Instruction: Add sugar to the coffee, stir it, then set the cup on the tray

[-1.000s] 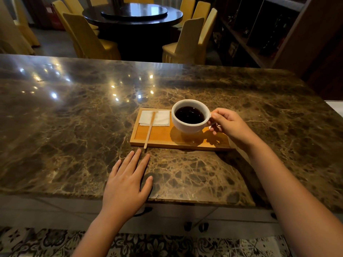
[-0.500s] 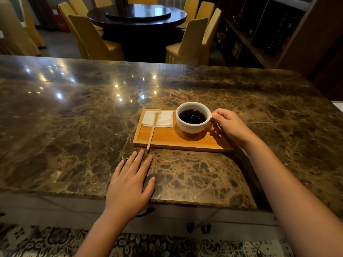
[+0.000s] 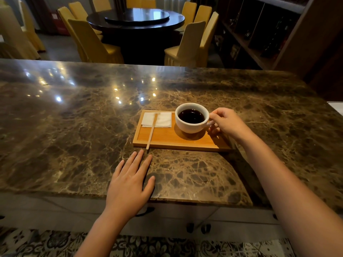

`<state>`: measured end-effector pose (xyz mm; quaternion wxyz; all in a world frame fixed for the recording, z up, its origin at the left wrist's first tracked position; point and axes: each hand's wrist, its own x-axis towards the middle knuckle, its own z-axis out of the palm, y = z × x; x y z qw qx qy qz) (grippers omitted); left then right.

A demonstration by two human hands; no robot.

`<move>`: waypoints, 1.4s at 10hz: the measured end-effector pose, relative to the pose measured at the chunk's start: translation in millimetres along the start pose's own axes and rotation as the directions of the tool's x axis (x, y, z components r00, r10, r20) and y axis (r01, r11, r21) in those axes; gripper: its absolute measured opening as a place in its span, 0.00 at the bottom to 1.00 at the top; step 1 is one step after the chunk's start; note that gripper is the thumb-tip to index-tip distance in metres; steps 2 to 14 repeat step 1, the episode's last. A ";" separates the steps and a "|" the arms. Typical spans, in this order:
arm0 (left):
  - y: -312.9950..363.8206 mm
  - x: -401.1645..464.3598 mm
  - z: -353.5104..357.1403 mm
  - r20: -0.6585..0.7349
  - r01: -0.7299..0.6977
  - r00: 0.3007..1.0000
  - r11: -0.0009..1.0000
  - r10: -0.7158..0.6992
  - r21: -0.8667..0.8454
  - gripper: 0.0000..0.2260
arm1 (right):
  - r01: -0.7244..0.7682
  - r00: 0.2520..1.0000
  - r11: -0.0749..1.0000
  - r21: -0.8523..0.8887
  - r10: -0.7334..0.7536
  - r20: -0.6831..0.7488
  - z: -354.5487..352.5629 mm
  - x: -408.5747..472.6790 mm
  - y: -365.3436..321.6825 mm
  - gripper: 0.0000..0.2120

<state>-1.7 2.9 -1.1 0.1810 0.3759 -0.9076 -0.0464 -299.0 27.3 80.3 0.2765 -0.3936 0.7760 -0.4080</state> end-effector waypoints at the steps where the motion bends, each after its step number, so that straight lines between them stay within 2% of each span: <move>1: -1.1 0.5 0.7 -0.003 0.005 1.000 1.000 -0.005 -0.015 0.25 | 0.013 0.983 0.984 -0.175 -0.045 -0.179 -1.2 -6.8 -0.6 0.10; 14: -1.1 0.5 0.7 -0.003 0.005 1.000 1.000 -0.005 -0.015 0.25 | 0.013 0.983 0.984 -0.175 -0.045 -0.179 -1.2 -6.8 -0.6 0.10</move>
